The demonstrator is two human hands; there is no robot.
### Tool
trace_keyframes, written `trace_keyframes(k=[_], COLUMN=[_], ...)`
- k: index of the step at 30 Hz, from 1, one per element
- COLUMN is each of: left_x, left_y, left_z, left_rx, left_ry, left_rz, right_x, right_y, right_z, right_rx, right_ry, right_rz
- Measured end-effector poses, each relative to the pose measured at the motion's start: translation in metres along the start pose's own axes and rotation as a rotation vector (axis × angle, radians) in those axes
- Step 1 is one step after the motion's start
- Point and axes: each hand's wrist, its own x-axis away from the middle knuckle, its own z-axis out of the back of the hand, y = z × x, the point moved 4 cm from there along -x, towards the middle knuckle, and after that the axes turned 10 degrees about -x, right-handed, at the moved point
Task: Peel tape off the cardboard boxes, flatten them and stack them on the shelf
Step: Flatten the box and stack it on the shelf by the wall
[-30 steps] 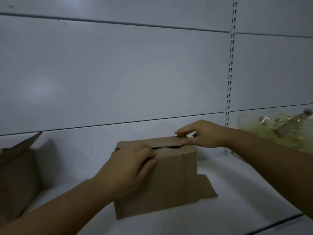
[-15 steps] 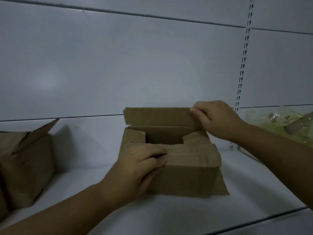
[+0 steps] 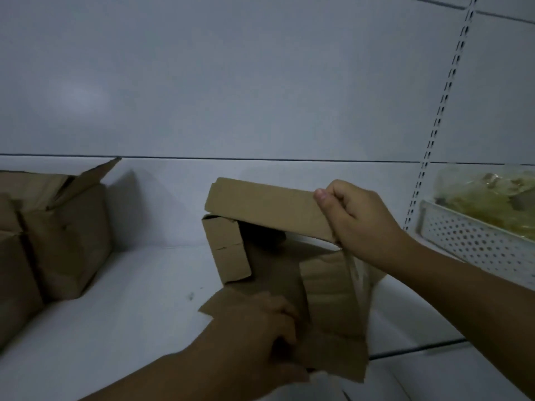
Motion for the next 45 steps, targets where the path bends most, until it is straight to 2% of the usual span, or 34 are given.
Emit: trace_keyframes(k=[1, 2, 6, 9, 11, 13, 14, 16, 18, 20, 22, 26, 29, 33, 36, 38, 41, 43, 45], left_x=[0.005, 0.009, 0.009, 0.003, 0.009, 0.02, 0.021, 0.018, 0.016, 0.016, 0.025, 0.054, 0.072, 0.076, 0.063, 0.046, 0.019, 0.007, -0.003], left_y=[-0.002, -0.001, 0.003, 0.008, 0.013, 0.015, 0.005, -0.026, -0.048, -0.058, -0.061, -0.084, -0.106, -0.11, -0.106, -0.107, -0.111, -0.116, -0.115], left_z=[-0.005, -0.005, -0.003, -0.002, 0.007, 0.027, 0.034, 0.045, 0.047, 0.038, 0.033, 0.044, 0.055, 0.097, 0.113, 0.109, 0.079, 0.051, 0.022], left_rx=[0.195, 0.382, 1.113, 1.392, 1.423, 1.248, 0.987, 0.387, -0.053, -0.359, -0.513, -0.472, -0.157, 0.237, 0.312, 0.321, 0.256, 0.1, 0.008], left_ry=[-0.08, -0.084, 0.033, 0.061, -0.022, -0.054, 0.029, 0.236, 0.224, 0.132, 0.1, 0.139, 0.025, 0.369, 0.508, 0.393, -0.024, -0.186, -0.245], left_rz=[0.073, 0.129, 0.302, 0.413, 0.241, -0.031, -0.068, -0.003, 0.055, 0.071, 0.097, 0.273, 0.364, 0.485, 0.443, 0.44, 0.416, 0.428, 0.423], right_x=[0.001, 0.002, 0.004, 0.003, 0.005, 0.008, 0.009, 0.011, 0.013, 0.015, 0.015, 0.021, 0.033, 0.06, 0.076, 0.079, 0.079, 0.081, 0.084], right_y=[0.0, 0.0, -0.006, -0.006, -0.003, -0.001, 0.0, 0.001, 0.002, 0.002, 0.002, -0.004, -0.018, -0.038, -0.038, -0.034, -0.022, -0.005, 0.016], right_z=[-0.005, -0.01, -0.025, -0.025, -0.026, -0.028, -0.03, -0.035, -0.038, -0.041, -0.046, -0.059, -0.075, -0.108, -0.125, -0.125, -0.11, -0.093, -0.072], right_rx=[-0.003, -0.005, 0.001, -0.002, -0.007, -0.014, -0.022, -0.044, -0.054, -0.056, -0.066, -0.137, -0.105, 0.118, 0.213, 0.227, 0.211, 0.241, 0.3], right_ry=[0.003, -0.001, -0.019, 0.012, 0.023, 0.02, 0.014, 0.008, 0.015, 0.006, -0.041, -0.206, -0.367, -0.77, -0.99, -1.118, -1.177, -1.111, -0.95], right_rz=[-0.012, -0.022, -0.038, -0.027, -0.029, -0.03, -0.032, -0.038, -0.03, -0.015, -0.001, -0.032, 0.007, 0.184, 0.228, 0.24, 0.264, 0.196, 0.093])
